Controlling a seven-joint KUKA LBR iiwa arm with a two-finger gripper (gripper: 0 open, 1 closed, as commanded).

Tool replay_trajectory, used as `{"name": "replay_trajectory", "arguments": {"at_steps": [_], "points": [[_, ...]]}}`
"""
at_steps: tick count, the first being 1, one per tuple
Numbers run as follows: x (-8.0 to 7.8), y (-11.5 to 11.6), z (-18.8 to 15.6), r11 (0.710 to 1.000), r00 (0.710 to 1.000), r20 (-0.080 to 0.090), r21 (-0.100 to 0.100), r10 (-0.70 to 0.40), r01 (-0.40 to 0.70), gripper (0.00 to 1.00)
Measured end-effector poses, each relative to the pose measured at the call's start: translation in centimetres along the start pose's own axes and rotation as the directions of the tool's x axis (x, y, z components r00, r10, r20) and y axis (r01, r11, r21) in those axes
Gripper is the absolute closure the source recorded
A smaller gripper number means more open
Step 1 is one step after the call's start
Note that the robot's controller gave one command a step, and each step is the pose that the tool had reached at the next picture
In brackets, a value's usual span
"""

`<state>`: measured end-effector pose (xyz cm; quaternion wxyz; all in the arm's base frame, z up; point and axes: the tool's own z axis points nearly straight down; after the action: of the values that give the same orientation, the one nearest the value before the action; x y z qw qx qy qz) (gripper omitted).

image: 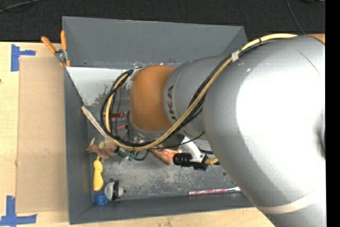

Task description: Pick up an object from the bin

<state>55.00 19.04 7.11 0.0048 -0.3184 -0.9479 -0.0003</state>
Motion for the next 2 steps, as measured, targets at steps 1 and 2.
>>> {"name": "replay_trajectory", "arguments": {"at_steps": [1, 2], "points": [[0.0, 0.0, -0.01, 1.0, 1.0, 0.0, 0.0, 0.001, -0.001, 1.0], [0.0, -0.06, -0.27, 1.0, 1.0, -0.001, 0.001, 0.002, -0.002, 1.0]]}}
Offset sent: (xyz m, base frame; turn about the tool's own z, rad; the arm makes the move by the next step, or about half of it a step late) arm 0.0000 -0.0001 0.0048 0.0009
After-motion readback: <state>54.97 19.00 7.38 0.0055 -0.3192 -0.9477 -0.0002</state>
